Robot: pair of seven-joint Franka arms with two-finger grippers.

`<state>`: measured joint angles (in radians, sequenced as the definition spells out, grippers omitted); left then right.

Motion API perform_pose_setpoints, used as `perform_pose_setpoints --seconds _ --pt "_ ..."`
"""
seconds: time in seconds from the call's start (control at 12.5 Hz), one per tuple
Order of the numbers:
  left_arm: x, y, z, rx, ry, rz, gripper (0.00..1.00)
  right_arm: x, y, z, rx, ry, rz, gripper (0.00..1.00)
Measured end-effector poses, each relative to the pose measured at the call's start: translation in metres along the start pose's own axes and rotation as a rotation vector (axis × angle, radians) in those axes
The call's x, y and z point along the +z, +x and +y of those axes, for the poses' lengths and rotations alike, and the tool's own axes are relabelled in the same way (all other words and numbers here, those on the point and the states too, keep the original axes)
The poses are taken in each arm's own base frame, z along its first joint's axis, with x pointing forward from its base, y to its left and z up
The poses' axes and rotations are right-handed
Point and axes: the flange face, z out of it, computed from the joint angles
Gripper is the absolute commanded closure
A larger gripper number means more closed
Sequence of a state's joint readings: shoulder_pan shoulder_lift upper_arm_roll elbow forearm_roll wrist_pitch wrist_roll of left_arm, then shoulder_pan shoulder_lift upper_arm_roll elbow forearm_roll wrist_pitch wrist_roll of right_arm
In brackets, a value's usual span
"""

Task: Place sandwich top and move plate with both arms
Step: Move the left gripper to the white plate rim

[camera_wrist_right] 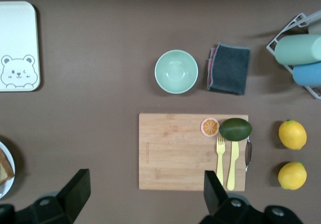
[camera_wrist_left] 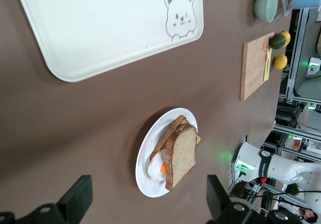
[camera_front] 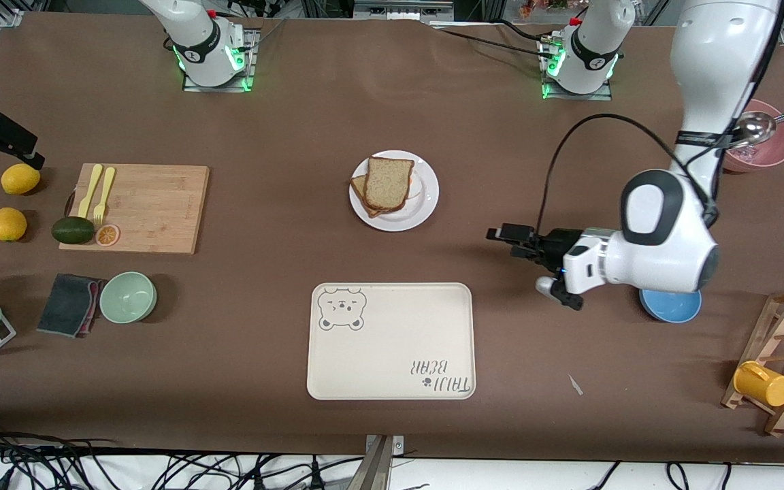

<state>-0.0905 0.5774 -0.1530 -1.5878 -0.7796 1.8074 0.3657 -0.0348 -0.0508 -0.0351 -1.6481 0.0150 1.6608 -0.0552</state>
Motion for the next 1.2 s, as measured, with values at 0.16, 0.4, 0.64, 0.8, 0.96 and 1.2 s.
perform_pose_setpoints --seconds 0.16,0.4,0.64,0.8,0.96,1.2 --pt "0.04 -0.006 -0.01 0.012 -0.026 -0.043 0.0 0.0 0.0 -0.002 -0.004 0.001 -0.002 0.0" --pt "0.085 -0.016 -0.025 0.03 -0.044 -0.104 0.0 0.0 0.004 -0.004 -0.008 0.001 0.001 0.0" --pt "0.131 -0.022 -0.051 0.081 -0.151 -0.109 0.0 0.012 0.01 -0.003 -0.006 0.001 -0.017 0.0" --pt "0.158 -0.032 -0.062 0.098 -0.171 -0.144 0.0 0.019 0.013 0.001 0.0 0.001 -0.027 0.0" --pt "0.179 -0.035 -0.064 0.081 -0.193 -0.147 0.0 0.026 0.016 0.002 0.002 0.001 -0.039 0.0" --pt "0.204 -0.038 -0.058 0.103 -0.23 -0.142 0.0 0.028 0.016 0.003 0.004 0.001 -0.044 0.0"
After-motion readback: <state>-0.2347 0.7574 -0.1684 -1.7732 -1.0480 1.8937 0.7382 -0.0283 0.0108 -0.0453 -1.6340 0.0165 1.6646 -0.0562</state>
